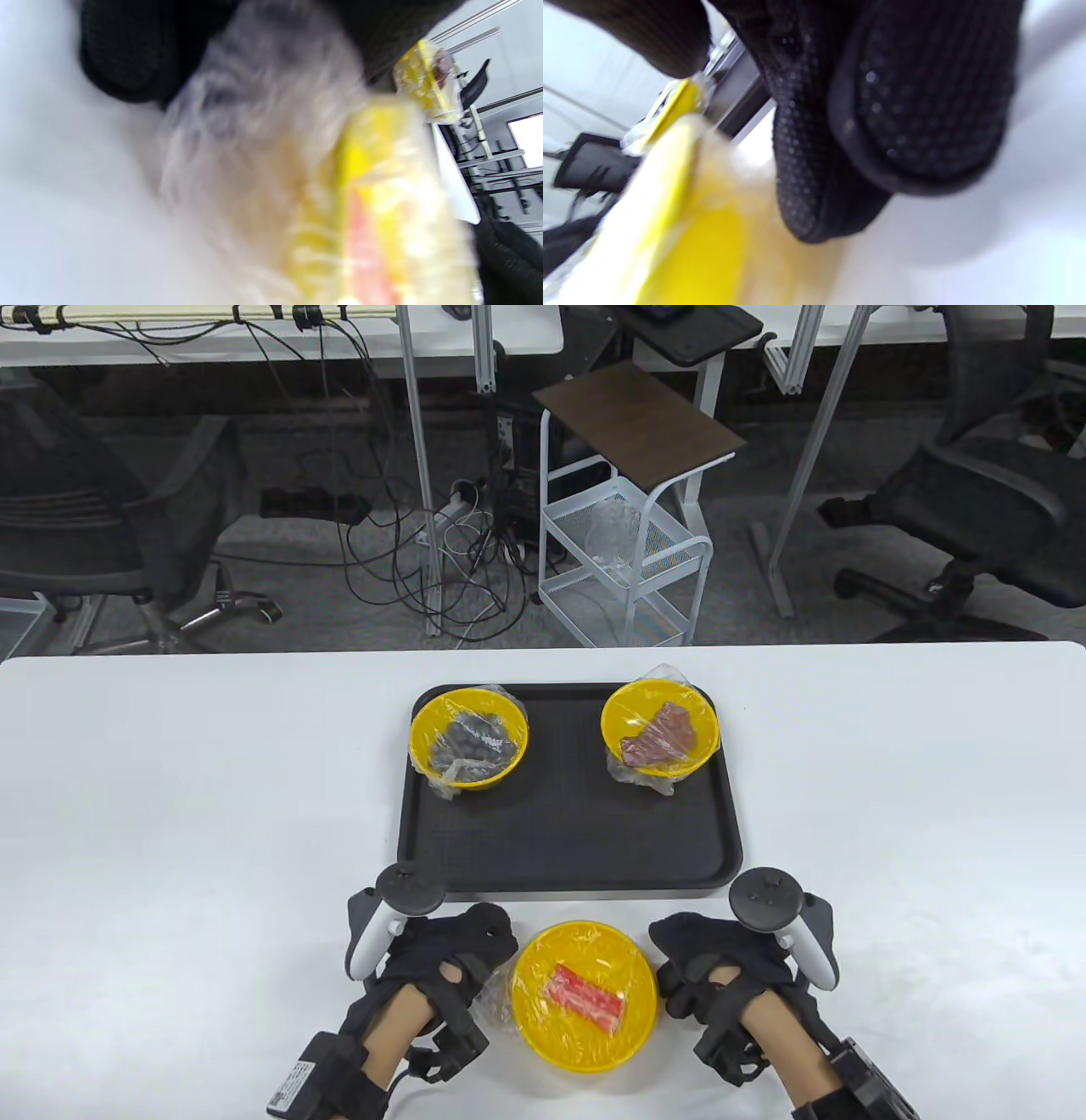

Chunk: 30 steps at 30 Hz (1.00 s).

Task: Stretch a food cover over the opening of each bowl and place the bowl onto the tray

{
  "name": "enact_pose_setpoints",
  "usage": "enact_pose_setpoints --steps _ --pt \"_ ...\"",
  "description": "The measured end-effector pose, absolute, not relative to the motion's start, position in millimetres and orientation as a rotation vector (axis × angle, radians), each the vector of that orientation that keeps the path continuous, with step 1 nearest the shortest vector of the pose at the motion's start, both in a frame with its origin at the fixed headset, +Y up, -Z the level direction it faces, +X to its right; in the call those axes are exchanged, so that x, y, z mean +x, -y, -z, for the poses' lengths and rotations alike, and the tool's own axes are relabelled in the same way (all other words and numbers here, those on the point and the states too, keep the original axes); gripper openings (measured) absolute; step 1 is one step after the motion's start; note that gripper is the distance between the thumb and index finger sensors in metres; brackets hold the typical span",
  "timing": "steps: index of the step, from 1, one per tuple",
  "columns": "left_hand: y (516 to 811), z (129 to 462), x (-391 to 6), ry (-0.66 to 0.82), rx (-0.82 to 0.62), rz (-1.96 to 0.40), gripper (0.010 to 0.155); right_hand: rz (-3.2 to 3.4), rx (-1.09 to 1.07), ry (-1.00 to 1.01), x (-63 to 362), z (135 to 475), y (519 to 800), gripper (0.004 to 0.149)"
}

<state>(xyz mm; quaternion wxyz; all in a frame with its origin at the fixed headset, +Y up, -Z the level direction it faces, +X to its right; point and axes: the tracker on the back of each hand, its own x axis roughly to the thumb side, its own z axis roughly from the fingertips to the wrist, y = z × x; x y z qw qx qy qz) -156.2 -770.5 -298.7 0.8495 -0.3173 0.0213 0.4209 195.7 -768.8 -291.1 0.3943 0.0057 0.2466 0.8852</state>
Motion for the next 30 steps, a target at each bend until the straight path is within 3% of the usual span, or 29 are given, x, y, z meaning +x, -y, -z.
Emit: enact_pose_setpoints --steps 3,6,10,16,22,30 --pt "751 298 -162 0.013 -0.525 -0.866 0.066 -2.292 0.114 -0.721 180 285 768 0.079" --pt "729 296 -170 0.024 -0.3 -0.761 0.071 -2.406 0.172 -0.708 164 281 764 0.066" --pt "716 295 -184 -0.026 -0.153 -0.629 0.079 -2.487 0.228 -0.637 155 281 760 0.055" --pt "726 302 -205 -0.162 -0.209 -0.443 0.09 -2.466 0.165 -0.566 163 298 739 0.054" --pt "745 307 -215 -0.221 -0.322 -0.43 0.092 -2.509 0.088 -0.418 163 345 697 0.052" --pt "750 305 -215 -0.234 -0.35 -0.415 0.092 -2.484 -0.032 -0.409 145 406 702 0.051"
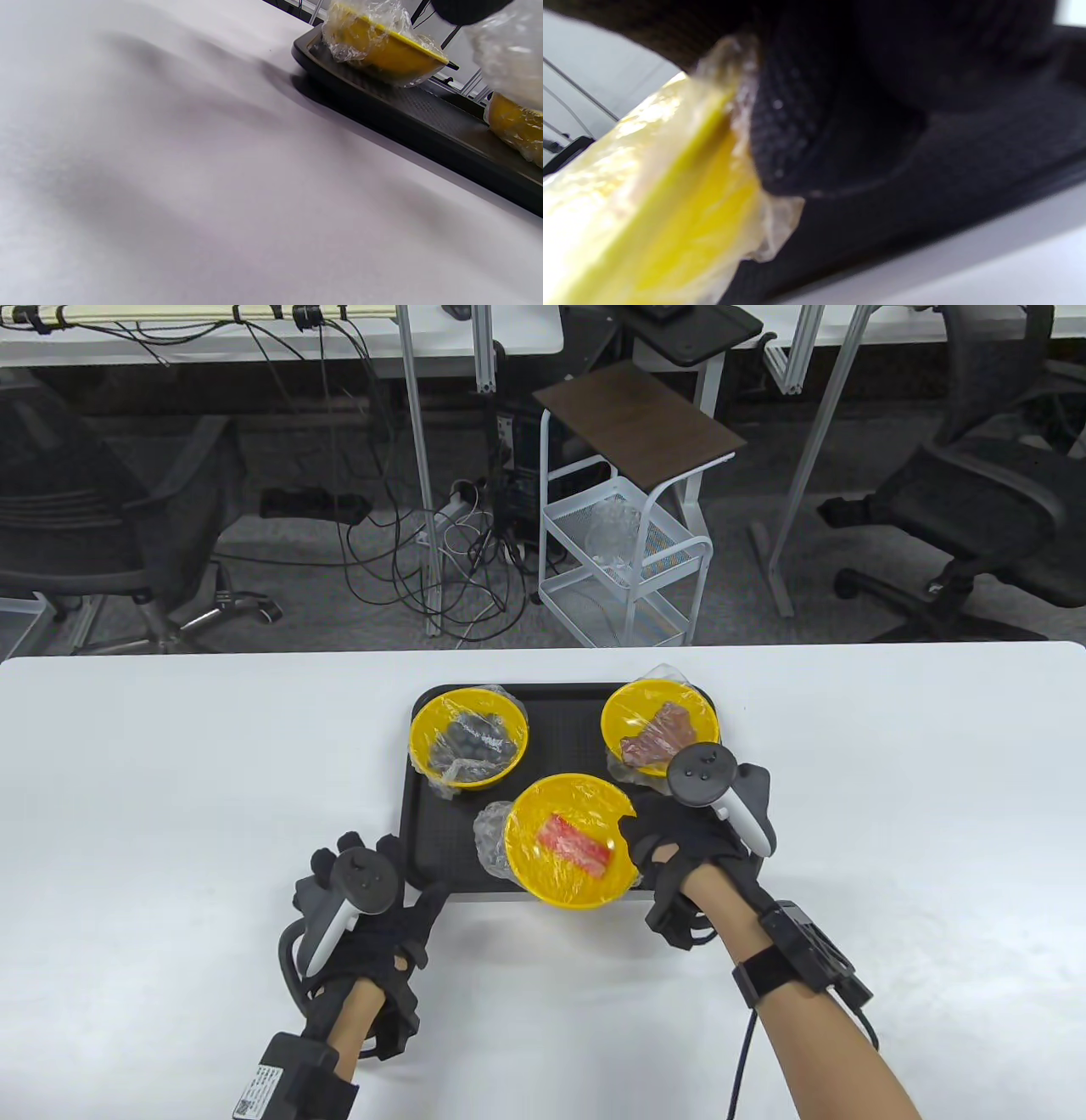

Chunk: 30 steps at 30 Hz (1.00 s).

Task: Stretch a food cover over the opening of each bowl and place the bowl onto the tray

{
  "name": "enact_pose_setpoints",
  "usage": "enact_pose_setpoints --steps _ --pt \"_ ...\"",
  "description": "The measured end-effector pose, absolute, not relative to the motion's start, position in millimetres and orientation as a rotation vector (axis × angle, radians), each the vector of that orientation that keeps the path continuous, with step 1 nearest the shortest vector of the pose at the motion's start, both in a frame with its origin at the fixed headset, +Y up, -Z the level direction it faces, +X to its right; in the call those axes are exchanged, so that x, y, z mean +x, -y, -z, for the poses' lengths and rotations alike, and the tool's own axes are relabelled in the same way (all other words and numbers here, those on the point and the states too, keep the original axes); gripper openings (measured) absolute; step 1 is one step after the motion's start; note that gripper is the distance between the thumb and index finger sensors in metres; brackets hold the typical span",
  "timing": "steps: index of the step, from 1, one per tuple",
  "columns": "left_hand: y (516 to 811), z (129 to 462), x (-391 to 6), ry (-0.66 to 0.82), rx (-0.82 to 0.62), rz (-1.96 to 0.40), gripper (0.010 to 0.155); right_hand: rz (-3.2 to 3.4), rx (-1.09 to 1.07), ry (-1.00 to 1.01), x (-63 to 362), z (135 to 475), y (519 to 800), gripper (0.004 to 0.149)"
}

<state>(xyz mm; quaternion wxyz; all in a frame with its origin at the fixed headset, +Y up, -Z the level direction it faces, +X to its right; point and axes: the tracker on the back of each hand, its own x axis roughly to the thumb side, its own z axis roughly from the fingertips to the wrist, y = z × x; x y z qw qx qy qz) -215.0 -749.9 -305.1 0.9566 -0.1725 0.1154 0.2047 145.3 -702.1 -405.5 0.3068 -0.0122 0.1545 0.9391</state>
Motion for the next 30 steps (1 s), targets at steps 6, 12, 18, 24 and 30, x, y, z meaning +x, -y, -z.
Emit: enact_pose_setpoints --steps 6,12,18,24,30 --pt "751 305 -212 -0.237 -0.364 -0.395 0.092 -2.475 -0.137 -0.468 143 429 729 0.053" --pt "752 306 -212 -0.24 -0.38 -0.386 0.092 -2.434 -0.206 -0.499 147 437 748 0.053" --pt "753 305 -210 -0.236 -0.398 -0.375 0.092 -2.397 -0.222 -0.511 151 437 754 0.054" --pt "755 305 -207 -0.231 -0.416 -0.373 0.092 -2.392 -0.236 -0.499 164 427 744 0.067" --pt "751 301 -202 -0.202 -0.43 -0.359 0.093 -2.389 -0.16 -0.361 192 386 703 0.076"
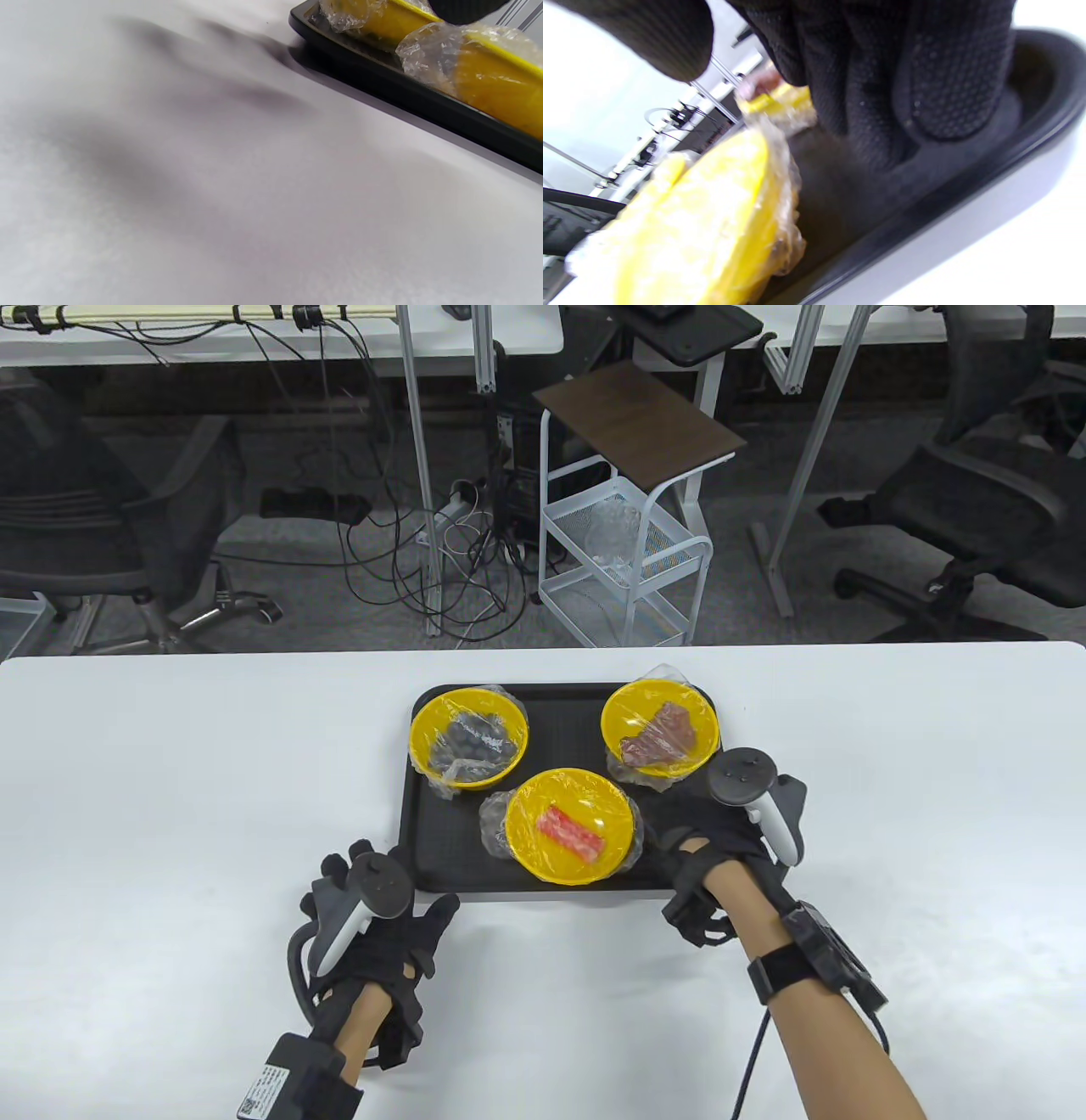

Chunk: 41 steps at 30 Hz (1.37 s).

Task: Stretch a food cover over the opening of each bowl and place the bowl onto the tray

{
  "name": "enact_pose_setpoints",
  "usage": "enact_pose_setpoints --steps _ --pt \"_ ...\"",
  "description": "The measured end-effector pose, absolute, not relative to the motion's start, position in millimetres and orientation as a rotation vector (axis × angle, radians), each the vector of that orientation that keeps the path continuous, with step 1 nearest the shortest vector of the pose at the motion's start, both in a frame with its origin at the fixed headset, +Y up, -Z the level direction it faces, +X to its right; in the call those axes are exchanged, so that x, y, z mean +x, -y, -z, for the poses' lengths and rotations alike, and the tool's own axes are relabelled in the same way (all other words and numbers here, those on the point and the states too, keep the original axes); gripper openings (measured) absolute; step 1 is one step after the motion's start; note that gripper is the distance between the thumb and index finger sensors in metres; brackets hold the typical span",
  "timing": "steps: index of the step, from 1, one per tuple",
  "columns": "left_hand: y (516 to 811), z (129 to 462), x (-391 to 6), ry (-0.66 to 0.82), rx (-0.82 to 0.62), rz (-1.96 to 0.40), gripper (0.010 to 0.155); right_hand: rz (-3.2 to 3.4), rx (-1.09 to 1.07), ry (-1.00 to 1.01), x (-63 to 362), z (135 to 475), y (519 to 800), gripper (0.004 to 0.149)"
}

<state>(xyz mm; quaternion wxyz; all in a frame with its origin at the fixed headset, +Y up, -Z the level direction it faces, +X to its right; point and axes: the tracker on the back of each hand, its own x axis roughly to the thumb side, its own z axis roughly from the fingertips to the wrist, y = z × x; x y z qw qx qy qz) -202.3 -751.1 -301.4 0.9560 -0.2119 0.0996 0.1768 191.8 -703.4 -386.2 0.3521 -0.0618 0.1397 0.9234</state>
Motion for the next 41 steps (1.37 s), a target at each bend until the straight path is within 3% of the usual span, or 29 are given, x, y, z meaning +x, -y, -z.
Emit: enact_pose_setpoints --steps 5,12,15,19,41 --pt "749 297 -194 -0.182 -0.437 -0.339 0.092 -2.608 0.078 -0.058 202 330 674 0.081" --pt "749 292 -181 -0.155 -0.439 -0.297 0.092 -2.967 0.24 -0.117 190 285 708 0.09" --pt "751 292 -178 -0.144 -0.452 -0.274 0.092 -2.998 0.241 -0.262 191 283 726 0.093" --pt "754 294 -178 -0.149 -0.459 -0.269 0.093 -2.973 0.235 -0.276 195 284 734 0.095" --pt "756 296 -182 -0.163 -0.454 -0.249 0.093 -3.019 0.282 -0.354 182 282 743 0.094"
